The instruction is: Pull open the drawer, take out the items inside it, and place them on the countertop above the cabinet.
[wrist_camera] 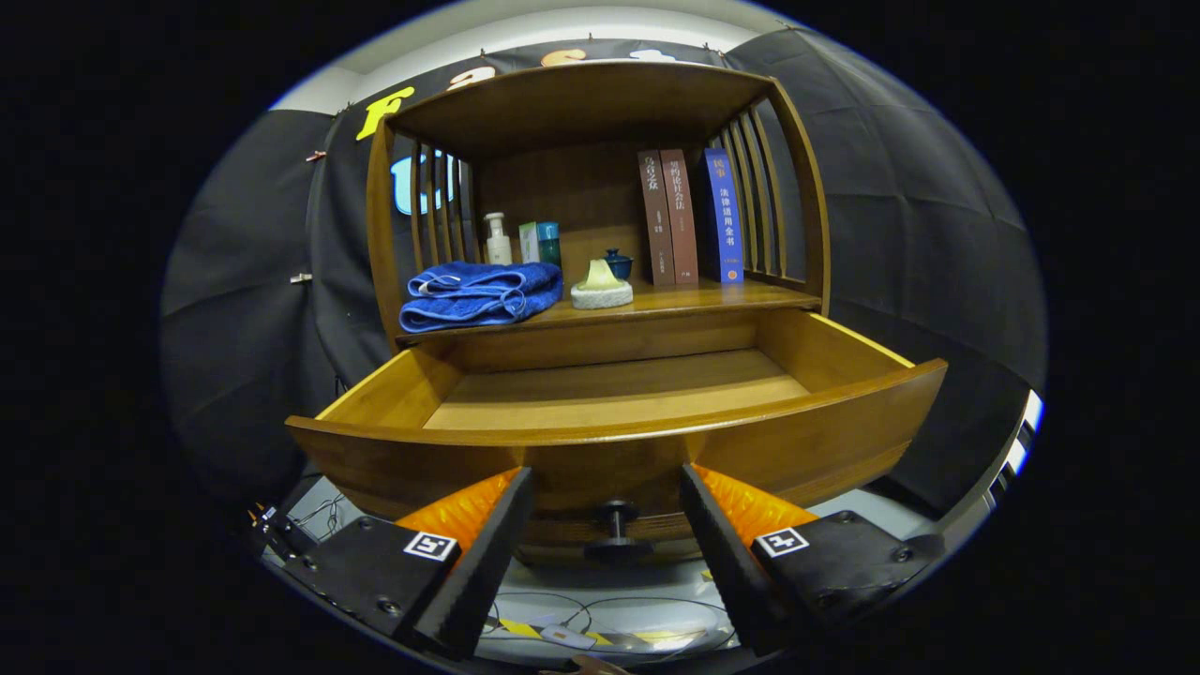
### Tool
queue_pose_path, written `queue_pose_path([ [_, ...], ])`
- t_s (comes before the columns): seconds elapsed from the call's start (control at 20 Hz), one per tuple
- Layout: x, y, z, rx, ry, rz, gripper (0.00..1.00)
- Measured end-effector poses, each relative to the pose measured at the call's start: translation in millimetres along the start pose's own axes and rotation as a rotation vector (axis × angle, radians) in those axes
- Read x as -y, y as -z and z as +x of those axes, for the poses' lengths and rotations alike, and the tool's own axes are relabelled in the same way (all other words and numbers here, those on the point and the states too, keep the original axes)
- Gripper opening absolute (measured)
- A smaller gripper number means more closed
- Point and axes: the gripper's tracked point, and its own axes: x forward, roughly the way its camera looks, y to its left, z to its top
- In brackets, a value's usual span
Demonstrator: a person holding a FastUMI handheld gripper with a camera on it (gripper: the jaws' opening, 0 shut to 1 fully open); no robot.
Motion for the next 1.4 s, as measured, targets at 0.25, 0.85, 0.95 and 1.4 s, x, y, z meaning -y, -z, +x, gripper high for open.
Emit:
queue_pose_path([
  [0.25,2.4,-6.9,18.1,0.001,0.007,0.010,1.00],
  [0.85,1.0,-39.4,109.3,-0.033,0.010,0.017,1.00],
  [0.95,0.4,-42.5,122.6,-0.036,0.011,0.028,1.00],
  [1.4,2.4,-50.2,166.3,-0.052,0.009,0.038,1.00],
])
